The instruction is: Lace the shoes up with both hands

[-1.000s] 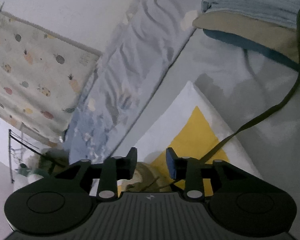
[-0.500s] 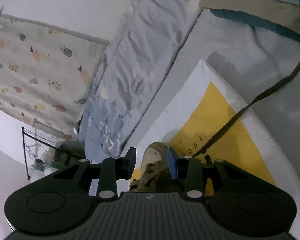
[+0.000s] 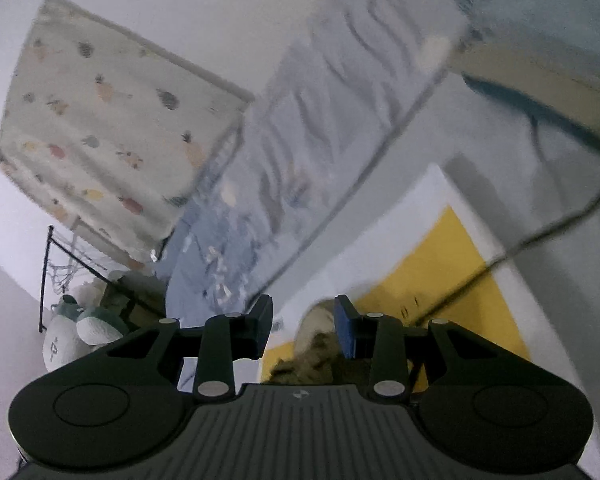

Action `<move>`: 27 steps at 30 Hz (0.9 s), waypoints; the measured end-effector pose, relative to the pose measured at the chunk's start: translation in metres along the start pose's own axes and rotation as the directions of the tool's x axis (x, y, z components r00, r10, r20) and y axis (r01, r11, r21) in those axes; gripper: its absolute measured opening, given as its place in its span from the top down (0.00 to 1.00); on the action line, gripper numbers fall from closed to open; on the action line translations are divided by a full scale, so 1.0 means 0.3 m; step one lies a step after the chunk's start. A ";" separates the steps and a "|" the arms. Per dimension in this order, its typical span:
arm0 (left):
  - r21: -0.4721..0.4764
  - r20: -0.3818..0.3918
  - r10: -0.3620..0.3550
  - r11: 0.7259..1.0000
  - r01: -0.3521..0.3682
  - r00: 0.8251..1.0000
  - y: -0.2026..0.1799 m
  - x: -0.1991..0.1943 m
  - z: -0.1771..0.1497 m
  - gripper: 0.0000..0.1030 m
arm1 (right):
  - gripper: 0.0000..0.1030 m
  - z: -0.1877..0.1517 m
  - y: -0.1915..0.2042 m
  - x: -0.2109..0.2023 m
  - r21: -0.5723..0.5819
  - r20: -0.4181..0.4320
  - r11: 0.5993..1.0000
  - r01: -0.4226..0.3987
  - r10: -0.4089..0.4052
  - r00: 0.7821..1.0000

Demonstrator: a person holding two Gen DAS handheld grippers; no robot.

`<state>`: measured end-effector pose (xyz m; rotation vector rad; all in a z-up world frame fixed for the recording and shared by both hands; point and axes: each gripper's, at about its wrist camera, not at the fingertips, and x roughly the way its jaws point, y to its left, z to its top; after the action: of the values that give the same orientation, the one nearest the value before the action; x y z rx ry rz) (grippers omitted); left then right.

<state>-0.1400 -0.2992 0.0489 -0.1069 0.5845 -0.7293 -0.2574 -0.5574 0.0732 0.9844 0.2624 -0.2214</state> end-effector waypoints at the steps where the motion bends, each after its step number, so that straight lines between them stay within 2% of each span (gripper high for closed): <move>1: -0.004 0.000 0.001 1.000 -0.001 1.000 0.000 -0.001 0.000 0.86 | 0.65 -0.006 -0.001 0.002 0.001 -0.009 1.000 -0.002 0.002 1.000; 7: -0.013 0.003 0.014 1.000 -0.014 1.000 -0.007 0.001 -0.001 0.86 | 0.65 -0.052 -0.043 0.043 0.080 -0.099 0.997 0.016 -0.008 0.995; 17: -0.024 0.007 0.023 0.999 -0.023 1.000 -0.009 0.004 -0.006 0.87 | 0.65 -0.083 -0.093 0.133 0.163 -0.081 0.985 0.059 -0.046 0.996; 20: -0.030 0.003 0.018 0.999 -0.018 1.000 0.000 0.004 -0.006 0.87 | 0.78 -0.093 -0.097 0.150 0.171 -0.080 0.983 0.066 -0.052 0.995; 23: -0.036 -0.001 0.013 0.999 -0.013 1.000 0.007 0.004 -0.004 0.87 | 0.83 -0.103 -0.085 0.153 0.152 -0.085 0.986 0.063 -0.050 0.995; 27: -0.041 0.002 0.015 0.999 -0.015 1.000 0.006 0.002 -0.005 0.87 | 0.97 -0.102 -0.067 0.154 0.103 -0.075 0.992 0.068 -0.060 0.995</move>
<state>-0.1393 -0.2981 0.0469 -0.1411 0.5972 -0.7029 -0.2232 -0.5454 0.0264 1.0912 0.3506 -0.2610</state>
